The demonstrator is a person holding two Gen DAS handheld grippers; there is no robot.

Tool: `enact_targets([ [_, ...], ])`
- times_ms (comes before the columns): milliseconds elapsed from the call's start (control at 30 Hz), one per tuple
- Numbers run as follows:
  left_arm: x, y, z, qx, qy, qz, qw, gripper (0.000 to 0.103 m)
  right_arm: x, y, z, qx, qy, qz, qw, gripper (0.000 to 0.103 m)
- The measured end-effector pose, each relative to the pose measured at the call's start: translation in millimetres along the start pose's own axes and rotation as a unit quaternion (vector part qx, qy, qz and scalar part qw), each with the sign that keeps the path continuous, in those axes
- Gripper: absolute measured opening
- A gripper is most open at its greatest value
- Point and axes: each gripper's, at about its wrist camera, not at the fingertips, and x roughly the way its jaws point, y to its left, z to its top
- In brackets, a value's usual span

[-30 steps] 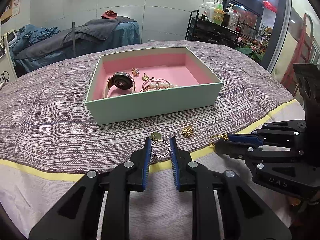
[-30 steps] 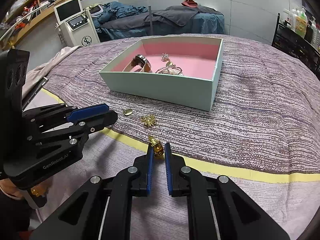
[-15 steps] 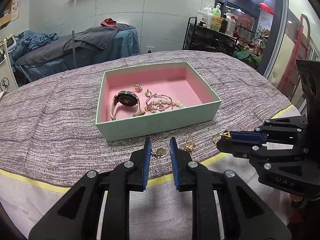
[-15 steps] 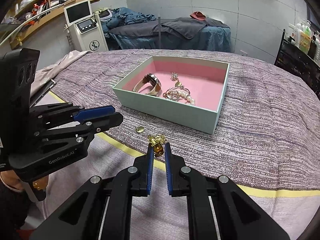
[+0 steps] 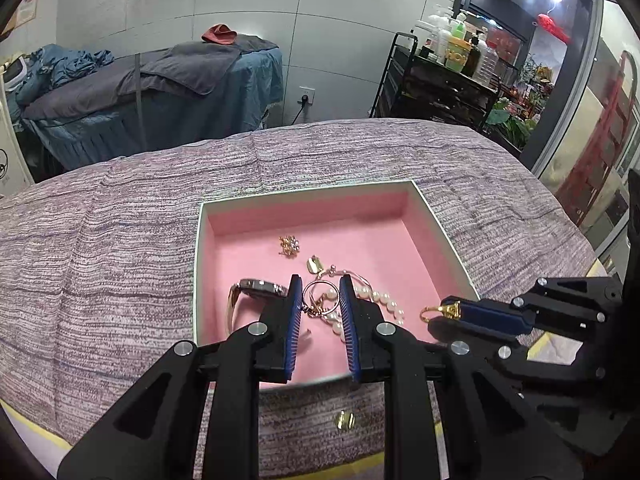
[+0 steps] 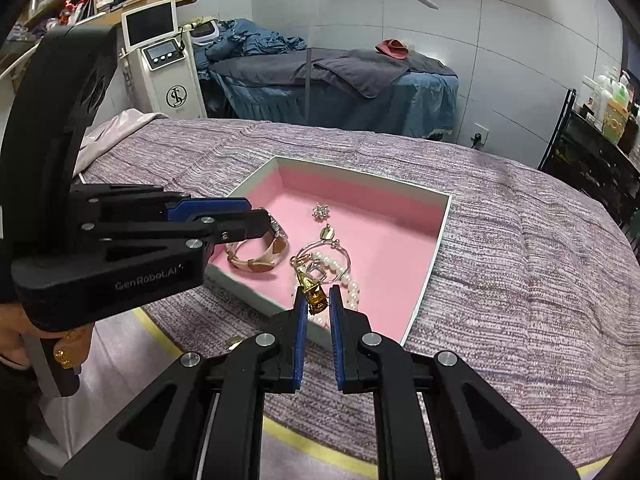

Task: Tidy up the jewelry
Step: 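Carry the brooch and pendant into the box and open both tools, then withdraw both tools from the box toward the remaining gold pieces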

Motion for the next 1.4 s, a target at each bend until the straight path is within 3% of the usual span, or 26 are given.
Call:
enact_targets([
  [433,71.1,4.7,27.4,-0.023,0.074,-0.006,0.997,0.02,45.0,-5.7,14.9,-0.006,0.037,-0.01,0.999,0.01],
  [900,85.1,-1.7,31.2,-0.008,0.086,0.006,0.9963,0.02,54.0,0.7,10.1,-0.011,0.042,-0.007,0.999,0.011],
  [1033,78.9,0.9,31.7,-0.015,0.078,0.002,0.9968,0.022,48.3,2.1,7.6,-0.01,0.033,-0.004,0.999,0.022],
  [1067,76.6,1.7,31.7,-0.017,0.076,0.002,0.997,0.024,46.1,2.2,7.2,-0.009,0.03,-0.007,0.999,0.03],
  [1133,70.1,3.2,31.5,-0.019,0.069,-0.001,0.9975,0.042,40.2,1.7,5.8,-0.003,0.022,-0.007,1.0,0.038],
  [1300,37.2,5.1,30.1,-0.022,0.022,0.003,0.9995,0.066,19.2,-3.8,-2.3,0.022,0.005,-0.006,1.0,0.043],
  [1400,10.7,8.4,19.9,-0.04,-0.009,0.007,0.9991,0.078,3.7,-9.4,-10.8,0.043,-0.008,-0.003,0.999,0.052],
])
